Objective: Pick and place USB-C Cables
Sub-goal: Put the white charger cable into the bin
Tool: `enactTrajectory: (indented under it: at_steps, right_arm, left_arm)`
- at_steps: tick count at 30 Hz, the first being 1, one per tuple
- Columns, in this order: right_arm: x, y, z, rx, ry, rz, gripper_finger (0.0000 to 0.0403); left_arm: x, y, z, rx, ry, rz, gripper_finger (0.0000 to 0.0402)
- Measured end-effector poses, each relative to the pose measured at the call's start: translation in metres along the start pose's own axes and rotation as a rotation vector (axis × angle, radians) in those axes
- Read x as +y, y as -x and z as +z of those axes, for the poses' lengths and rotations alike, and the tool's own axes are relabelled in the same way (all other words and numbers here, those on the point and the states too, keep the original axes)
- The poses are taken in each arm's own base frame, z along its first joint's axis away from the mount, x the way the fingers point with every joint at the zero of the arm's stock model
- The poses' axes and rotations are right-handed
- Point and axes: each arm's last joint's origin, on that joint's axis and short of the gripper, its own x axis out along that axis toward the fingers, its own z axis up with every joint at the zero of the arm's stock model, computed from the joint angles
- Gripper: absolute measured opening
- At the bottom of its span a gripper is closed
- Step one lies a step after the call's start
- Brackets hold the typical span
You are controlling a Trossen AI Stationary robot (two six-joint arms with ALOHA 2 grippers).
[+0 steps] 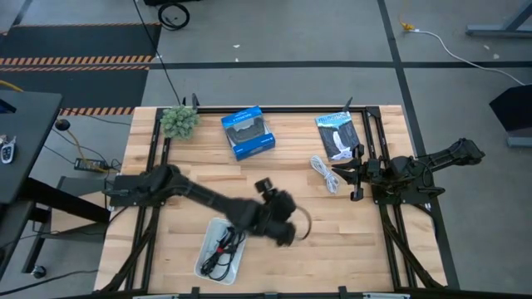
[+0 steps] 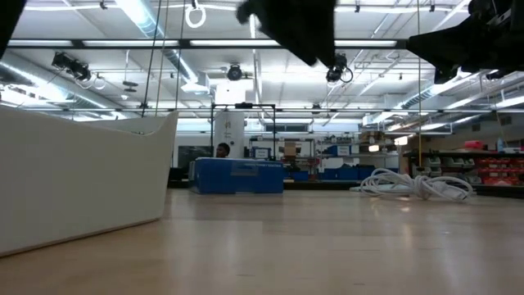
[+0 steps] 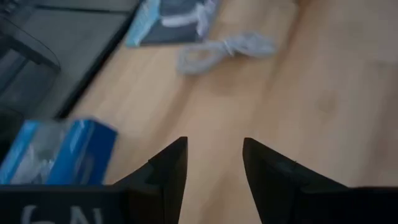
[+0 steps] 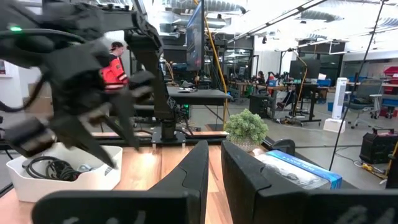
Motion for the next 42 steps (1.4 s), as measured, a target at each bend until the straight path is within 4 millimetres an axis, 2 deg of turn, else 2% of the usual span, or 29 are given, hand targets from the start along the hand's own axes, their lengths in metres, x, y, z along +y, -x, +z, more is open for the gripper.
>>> enactTrajectory:
  at_steps: [3, 10, 17, 21, 25, 34, 42]
  right_arm:
    - [0.0, 0.0, 0.0, 0.0, 0.0, 0.0, 0.005]
    - [0.0, 0.0, 0.0, -0.004, -0.002, -0.001, 0.005]
    - [0.0, 0.0, 0.001, -0.009, -0.004, -0.001, 0.005]
    - [0.0, 0.0, 0.001, -0.013, -0.006, -0.001, 0.005]
    - [0.0, 0.0, 0.001, -0.014, -0.006, -0.002, 0.005]
    - [0.0, 0.0, 0.001, -0.014, -0.006, -0.002, 0.005]
    - [0.0, 0.0, 0.002, -0.015, -0.007, -0.002, 0.005]
  left_arm:
    - [0.008, -0.029, 0.008, 0.005, -0.052, 0.013, 0.0162]
    - [0.033, -0.103, 0.015, 0.118, -0.168, -0.145, 0.0162]
    - [0.072, -0.157, 0.032, 0.065, -0.15, -0.311, 0.0162]
    - [0.094, -0.178, 0.035, 0.061, -0.144, -0.389, 0.0162]
    - [0.107, -0.198, 0.034, 0.036, -0.144, -0.466, 0.0162]
    - [0.109, -0.245, 0.021, -0.047, -0.111, -0.5, 0.0162]
    - [0.111, -0.268, 0.01, -0.061, -0.09, -0.542, 0.0162]
